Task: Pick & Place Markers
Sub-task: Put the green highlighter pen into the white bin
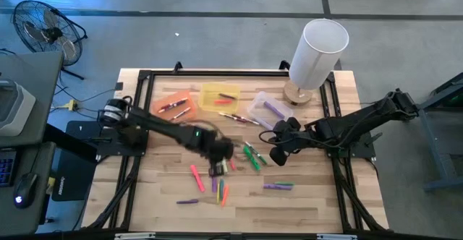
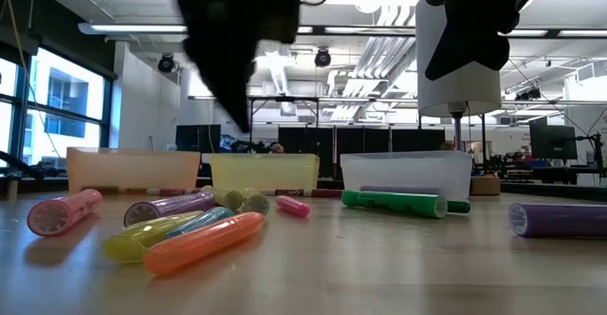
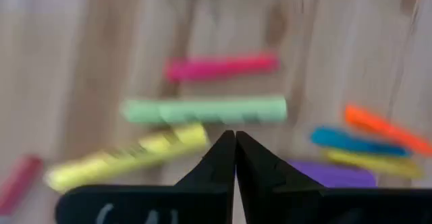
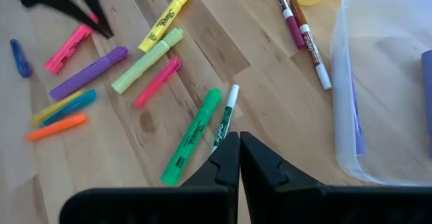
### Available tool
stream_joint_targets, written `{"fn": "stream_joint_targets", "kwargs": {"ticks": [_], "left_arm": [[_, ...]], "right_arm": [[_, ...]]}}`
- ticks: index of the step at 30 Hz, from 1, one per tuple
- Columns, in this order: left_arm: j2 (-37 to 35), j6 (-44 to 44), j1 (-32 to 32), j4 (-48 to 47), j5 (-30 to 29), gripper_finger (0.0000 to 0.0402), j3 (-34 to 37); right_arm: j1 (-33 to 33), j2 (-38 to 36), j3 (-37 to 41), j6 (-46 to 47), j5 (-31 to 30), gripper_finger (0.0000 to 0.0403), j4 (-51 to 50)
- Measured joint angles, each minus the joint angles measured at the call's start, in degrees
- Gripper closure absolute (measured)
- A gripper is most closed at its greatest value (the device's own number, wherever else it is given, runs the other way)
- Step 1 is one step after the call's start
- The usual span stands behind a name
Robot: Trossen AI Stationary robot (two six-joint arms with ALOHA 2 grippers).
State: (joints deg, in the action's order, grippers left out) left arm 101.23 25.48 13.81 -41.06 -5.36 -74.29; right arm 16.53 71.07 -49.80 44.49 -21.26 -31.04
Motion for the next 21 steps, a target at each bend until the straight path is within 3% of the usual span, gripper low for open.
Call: {"fn": "stream_joint_targets", "kwargs": {"ticks": [6,9,15,21], "left_arm": [[-5.6,5.98,6.79,2.33,-4.36,0.04,9.09],[-9.94,6.34,7.69,3.85,-5.74,0.04,14.19],[-24.46,6.26,7.57,6.92,-7.03,0.0401,26.98],[-40.8,4.51,7.57,8.52,-10.26,0.0401,36.01]], "right_arm": [[-0.01,0.19,-0.27,2.26,0.23,0.0402,3.66],[0.7,1.96,-3.29,3.7,-2.53,0.0403,5.34],[0.15,12.81,-17.54,2.49,-4.77,0.0403,-1.11],[-1.31,28.57,-34.93,7.95,2.87,0.0402,-19.0]]}}
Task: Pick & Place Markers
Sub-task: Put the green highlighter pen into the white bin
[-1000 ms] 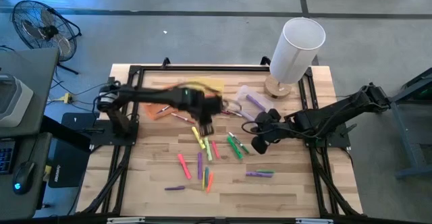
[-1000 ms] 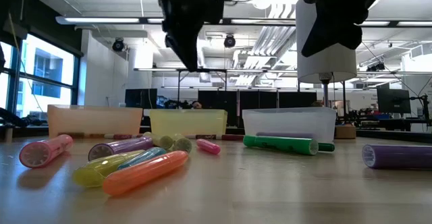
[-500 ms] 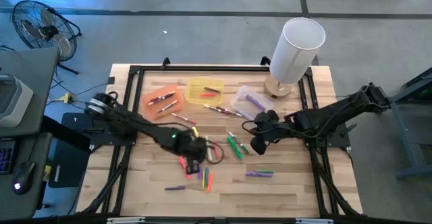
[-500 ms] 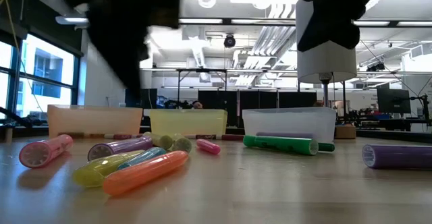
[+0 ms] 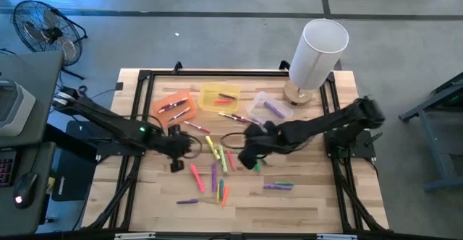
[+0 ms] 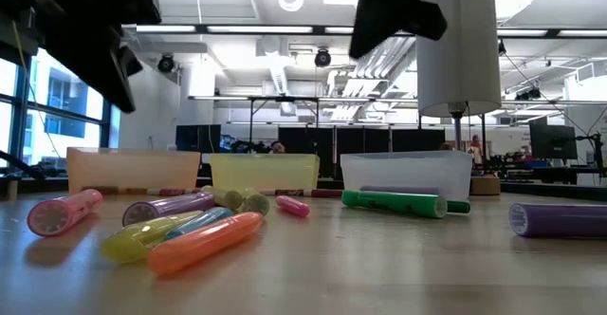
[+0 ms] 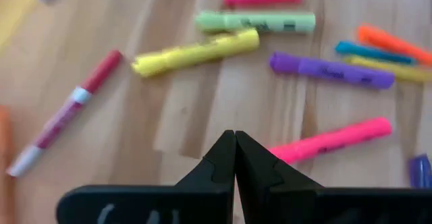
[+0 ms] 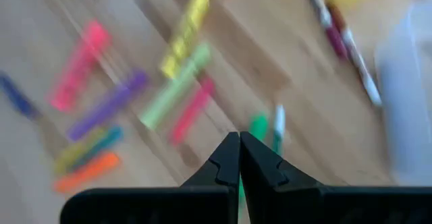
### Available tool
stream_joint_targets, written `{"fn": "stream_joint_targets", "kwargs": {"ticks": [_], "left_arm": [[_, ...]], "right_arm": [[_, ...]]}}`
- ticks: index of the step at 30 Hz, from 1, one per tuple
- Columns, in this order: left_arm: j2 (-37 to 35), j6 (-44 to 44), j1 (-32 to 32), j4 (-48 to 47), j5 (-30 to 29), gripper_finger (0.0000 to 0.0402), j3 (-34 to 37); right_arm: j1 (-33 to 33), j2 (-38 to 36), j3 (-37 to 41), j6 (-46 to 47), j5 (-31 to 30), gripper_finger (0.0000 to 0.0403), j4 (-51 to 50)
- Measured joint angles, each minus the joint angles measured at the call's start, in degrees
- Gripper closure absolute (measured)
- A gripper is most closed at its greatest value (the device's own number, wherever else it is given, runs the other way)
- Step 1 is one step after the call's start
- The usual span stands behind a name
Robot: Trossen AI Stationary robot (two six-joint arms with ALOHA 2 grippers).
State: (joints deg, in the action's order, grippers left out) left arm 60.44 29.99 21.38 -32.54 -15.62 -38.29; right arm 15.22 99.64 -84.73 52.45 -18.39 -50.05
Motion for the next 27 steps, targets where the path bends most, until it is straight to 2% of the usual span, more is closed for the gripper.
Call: {"fn": "stream_joint_targets", "kwargs": {"ticks": [6,11,18,21,27], "left_arm": [[-13.79,0.27,0.0,-3.35,-1.8,0.0401,4.06],[-20.71,0.23,0.0,-4.38,-1.94,0.0401,4.07],[-23.22,0.23,0.0,-4.38,-2.13,0.0401,4.03],[-23.2,-0.13,0.0,-4.61,-2.11,0.0401,4.03],[-22.74,-1.75,0.0,-5.36,-1.94,0.0401,4.03]], "right_arm": [[-0.55,12.14,-11.12,6.73,4.12,0.0403,-14.4],[-0.7,16.72,-12.55,7.88,8.4,0.0402,-14.85],[-0.95,17.81,-8.29,12.92,10.32,0.0391,-14.65],[-0.98,17.81,-5.7,14.81,11.82,0.036,-12.5],[-1.0,17.81,-0.44,17.38,15.88,0.0298,-2.07]]}}
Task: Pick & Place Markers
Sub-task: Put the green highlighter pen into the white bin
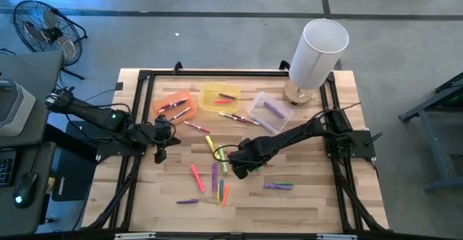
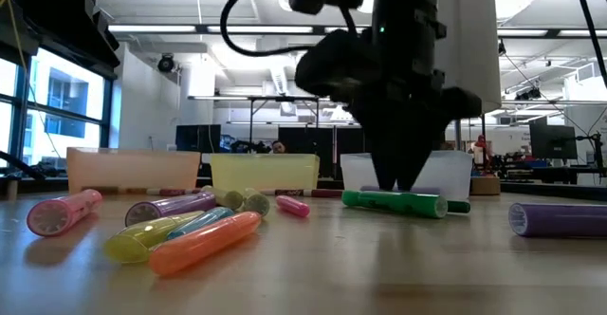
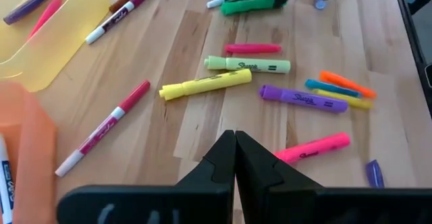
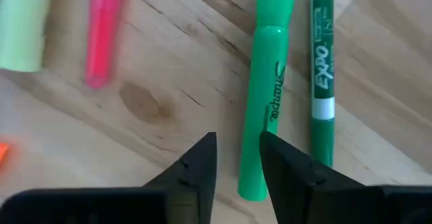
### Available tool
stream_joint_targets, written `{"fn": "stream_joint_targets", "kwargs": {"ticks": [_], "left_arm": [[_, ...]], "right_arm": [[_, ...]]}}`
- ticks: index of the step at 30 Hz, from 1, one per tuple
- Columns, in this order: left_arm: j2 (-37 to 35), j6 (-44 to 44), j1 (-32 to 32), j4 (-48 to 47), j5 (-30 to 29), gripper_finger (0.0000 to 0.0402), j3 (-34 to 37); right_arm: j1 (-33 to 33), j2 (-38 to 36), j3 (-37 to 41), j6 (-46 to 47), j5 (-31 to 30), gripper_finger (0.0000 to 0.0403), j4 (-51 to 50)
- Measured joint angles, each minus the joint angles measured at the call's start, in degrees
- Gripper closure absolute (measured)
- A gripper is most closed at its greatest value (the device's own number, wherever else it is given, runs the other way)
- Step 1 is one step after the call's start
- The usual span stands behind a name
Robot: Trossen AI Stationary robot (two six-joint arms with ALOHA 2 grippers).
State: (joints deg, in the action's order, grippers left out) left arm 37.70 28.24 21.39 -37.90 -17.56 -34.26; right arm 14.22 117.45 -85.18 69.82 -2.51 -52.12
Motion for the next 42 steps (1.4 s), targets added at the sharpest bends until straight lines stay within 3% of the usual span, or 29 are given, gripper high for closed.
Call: {"fn": "stream_joint_targets", "kwargs": {"ticks": [16,23,32,36,42], "left_arm": [[0.04,-1.44,0.0,0.01,-1.09,0.0401,0.0],[0.04,-1.41,0.0,0.03,-1.13,0.0401,-0.01],[0.06,-0.76,0.0,0.95,-1.09,0.0402,-0.02],[0.06,-0.75,0.0,0.94,-1.1,0.0402,-0.02],[0.06,-0.74,0.0,0.97,-1.12,0.0402,-0.02]], "right_arm": [[0.04,-0.44,7.25,0.92,2.02,0.0333,6.17],[0.09,-0.04,4.57,-1.55,1.34,0.0342,5.37],[-1.95,-8.75,0.46,-10.67,-10.85,0.0344,4.09],[-5.43,-15.12,0.58,-13.87,-17.37,0.0344,-2.48],[-12.05,-19.68,0.58,-17.74,-21.14,0.0344,-15.22]]}}
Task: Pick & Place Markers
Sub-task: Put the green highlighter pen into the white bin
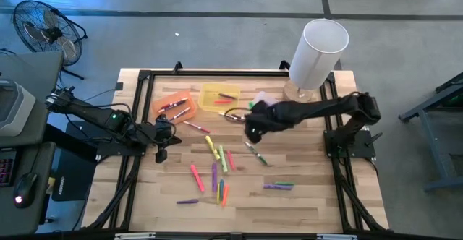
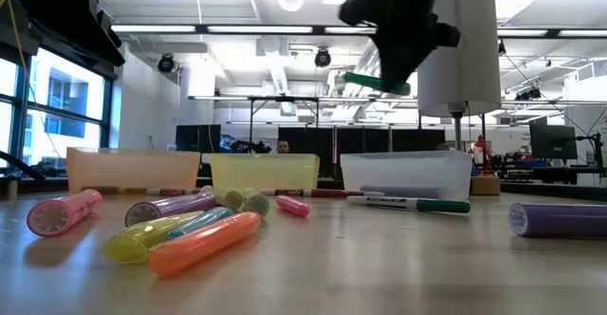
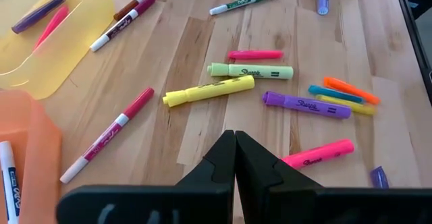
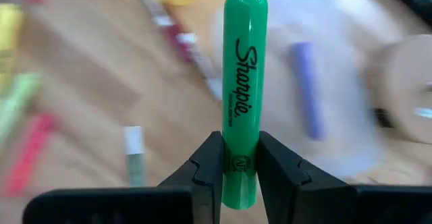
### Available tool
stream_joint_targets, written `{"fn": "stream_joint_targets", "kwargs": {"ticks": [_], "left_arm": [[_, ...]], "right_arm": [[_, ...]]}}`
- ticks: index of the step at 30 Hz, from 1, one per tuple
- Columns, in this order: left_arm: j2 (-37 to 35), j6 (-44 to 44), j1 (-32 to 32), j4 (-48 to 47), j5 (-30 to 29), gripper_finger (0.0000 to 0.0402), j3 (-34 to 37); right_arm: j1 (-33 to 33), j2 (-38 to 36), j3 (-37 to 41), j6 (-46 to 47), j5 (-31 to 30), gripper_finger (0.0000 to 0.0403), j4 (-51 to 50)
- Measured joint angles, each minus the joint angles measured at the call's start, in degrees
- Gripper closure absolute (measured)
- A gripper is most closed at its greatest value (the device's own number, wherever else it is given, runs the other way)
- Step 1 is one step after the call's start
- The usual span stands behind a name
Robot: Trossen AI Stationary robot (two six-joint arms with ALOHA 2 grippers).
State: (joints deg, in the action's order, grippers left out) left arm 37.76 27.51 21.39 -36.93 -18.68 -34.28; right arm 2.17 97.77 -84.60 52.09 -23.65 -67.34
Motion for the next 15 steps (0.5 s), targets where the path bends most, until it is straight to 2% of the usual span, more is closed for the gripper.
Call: {"fn": "stream_joint_targets", "kwargs": {"ticks": [4,8,15], "left_arm": [[0.0,0.0,0.0,-0.01,-0.12,0.0402,0.0],[0.0,0.02,0.0,-0.02,-0.46,0.0401,0.0],[0.0,0.04,0.0,-0.04,-0.55,0.0401,-0.04]], "right_arm": [[-4.33,0.48,0.16,-4.64,-0.28,0.0344,-5.04],[-7.54,0.58,2.82,-8.68,0.18,0.0344,-3.74],[-10.47,0.6,10.74,-9.08,3.88,0.0333,-1.93]]}}
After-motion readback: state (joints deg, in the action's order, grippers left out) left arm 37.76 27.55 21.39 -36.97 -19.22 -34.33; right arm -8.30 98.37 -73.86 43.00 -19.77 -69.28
